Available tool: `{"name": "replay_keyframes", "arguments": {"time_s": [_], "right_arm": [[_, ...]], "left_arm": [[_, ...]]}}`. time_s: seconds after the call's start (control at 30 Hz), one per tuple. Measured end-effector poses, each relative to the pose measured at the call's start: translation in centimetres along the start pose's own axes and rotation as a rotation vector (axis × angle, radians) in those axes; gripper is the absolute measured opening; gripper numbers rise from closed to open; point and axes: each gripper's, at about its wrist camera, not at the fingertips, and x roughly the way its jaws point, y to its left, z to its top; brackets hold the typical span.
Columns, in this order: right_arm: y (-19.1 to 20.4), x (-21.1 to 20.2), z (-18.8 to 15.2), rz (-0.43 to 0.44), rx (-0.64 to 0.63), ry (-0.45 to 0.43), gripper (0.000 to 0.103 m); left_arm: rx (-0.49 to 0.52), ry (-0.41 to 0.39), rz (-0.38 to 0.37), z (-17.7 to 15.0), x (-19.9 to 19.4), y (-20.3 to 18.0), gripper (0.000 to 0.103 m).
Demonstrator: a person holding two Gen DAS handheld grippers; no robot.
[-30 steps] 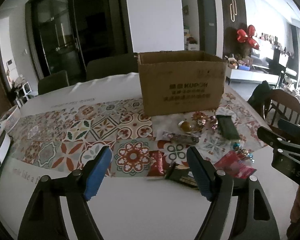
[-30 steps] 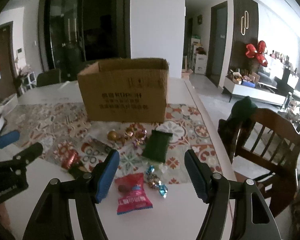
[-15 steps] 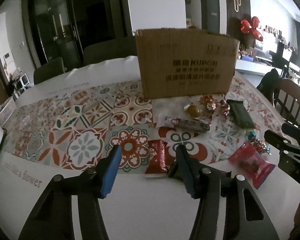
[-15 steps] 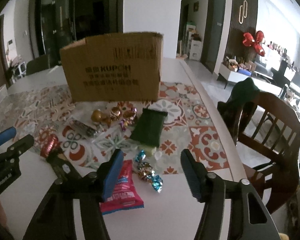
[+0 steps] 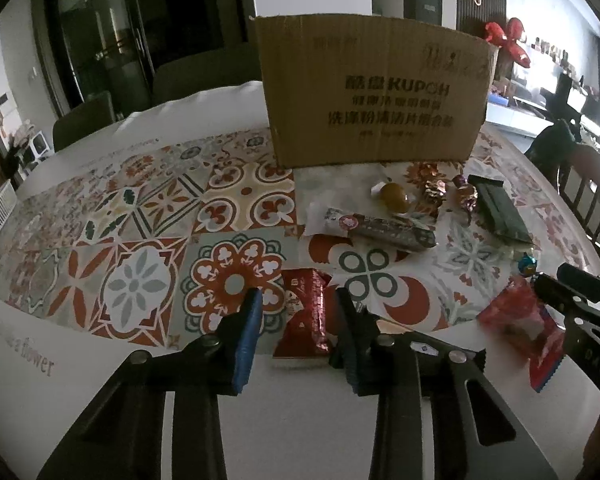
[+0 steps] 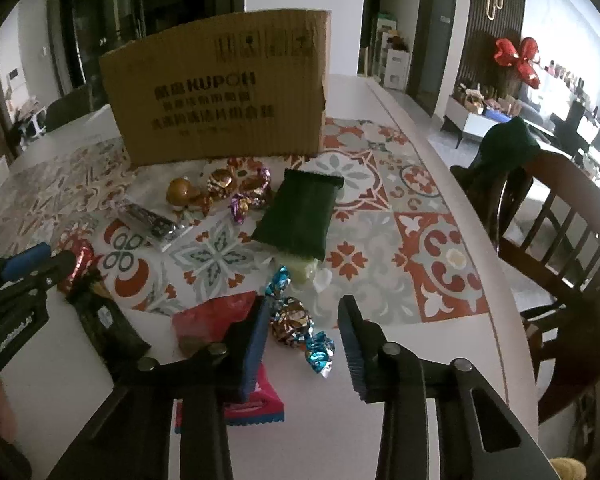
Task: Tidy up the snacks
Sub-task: 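Grasp the red wafer bar with the left tool while the right tool grasps a blue wrapped candy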
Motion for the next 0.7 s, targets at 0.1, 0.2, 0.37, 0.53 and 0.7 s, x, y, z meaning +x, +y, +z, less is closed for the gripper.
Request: {"name": "replay_keyframes", "arguments": {"time_s": [0.1, 0.2, 0.37, 0.53, 0.7], "right_arm": [[0.3, 0.3, -0.1, 0.009, -0.006, 0.012, 0.031], [0.5, 0.6, -0.1, 0.008, -0.01, 0.018, 0.03], [0.5, 0.7, -0.1, 0.01, -0.005, 0.022, 0.03], [0.3, 0.9, -0.1, 0.02, -0.001, 0.027, 0.025], [0.2, 0.3, -0.1, 0.021, -0.003, 0.004, 0.025]], "left_arm": [[-0.013, 0.023, -0.014, 0.0, 0.6, 0.2, 0.028], [-0.034, 0.052, -0.042, 0.0, 1.3, 0.3, 0.028], [-0.033, 0.077, -0.052, 0.1, 2.1, 0.1, 0.028], [-0.027, 0.085, -0.057, 0.0, 2.2, -0.1, 0.023], [-0.005, 0.064, -0.045, 0.1, 1.2, -0.2, 0.022]]}}
